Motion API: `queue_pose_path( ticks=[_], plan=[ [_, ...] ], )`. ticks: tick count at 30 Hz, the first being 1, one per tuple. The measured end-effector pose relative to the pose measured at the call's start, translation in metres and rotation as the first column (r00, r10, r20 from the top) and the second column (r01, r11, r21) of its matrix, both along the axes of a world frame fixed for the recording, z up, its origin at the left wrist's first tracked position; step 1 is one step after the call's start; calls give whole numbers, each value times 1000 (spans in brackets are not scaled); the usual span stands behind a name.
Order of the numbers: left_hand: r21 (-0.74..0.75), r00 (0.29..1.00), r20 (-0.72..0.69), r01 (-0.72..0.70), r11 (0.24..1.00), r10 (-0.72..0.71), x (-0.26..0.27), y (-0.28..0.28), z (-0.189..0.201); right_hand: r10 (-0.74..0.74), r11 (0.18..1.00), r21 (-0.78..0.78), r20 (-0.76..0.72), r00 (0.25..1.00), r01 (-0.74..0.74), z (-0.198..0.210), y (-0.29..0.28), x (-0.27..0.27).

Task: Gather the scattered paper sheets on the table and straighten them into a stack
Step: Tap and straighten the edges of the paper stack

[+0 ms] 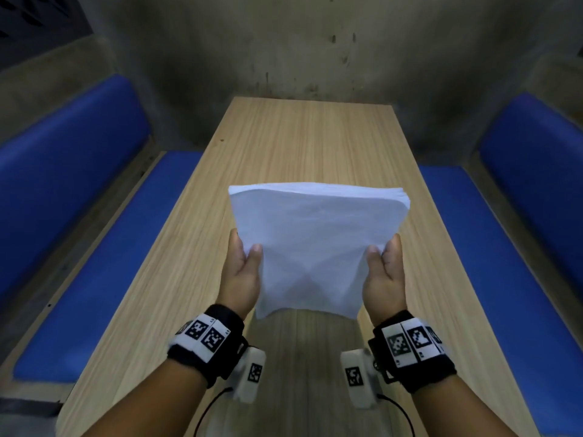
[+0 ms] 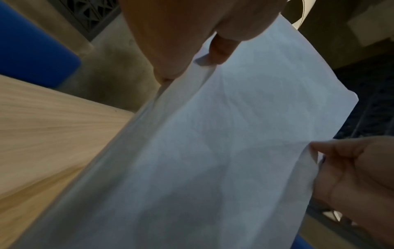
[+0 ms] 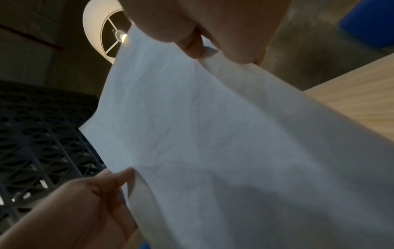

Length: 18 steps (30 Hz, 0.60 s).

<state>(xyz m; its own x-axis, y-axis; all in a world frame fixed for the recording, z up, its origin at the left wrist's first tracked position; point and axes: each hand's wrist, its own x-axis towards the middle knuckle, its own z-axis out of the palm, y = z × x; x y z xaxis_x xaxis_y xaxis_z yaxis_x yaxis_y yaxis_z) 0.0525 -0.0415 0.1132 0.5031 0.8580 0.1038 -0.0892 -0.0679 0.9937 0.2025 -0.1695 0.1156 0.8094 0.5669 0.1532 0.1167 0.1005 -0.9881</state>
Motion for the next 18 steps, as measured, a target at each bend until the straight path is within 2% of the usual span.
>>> queue_pose_path(
  ticks=[4,9,14,18],
  plan=[
    [83,998,59,4,997,-9,-4,4,3,12,996,89,15,1000,-14,8,-1,2],
    [17,995,-96,-4,1000,6,-7,1,-25,26,999,-44,-55,998,-29,-20,-2,-2],
    [15,998,-59,10,1000,-9,-7,5,-23,45,999,-18,-85,995,-47,-22,-5,3],
    [50,996,-91,27,998,-22,-11,4,-43,58,995,-80,-59,997,-63,-35,-7,2]
  ],
)
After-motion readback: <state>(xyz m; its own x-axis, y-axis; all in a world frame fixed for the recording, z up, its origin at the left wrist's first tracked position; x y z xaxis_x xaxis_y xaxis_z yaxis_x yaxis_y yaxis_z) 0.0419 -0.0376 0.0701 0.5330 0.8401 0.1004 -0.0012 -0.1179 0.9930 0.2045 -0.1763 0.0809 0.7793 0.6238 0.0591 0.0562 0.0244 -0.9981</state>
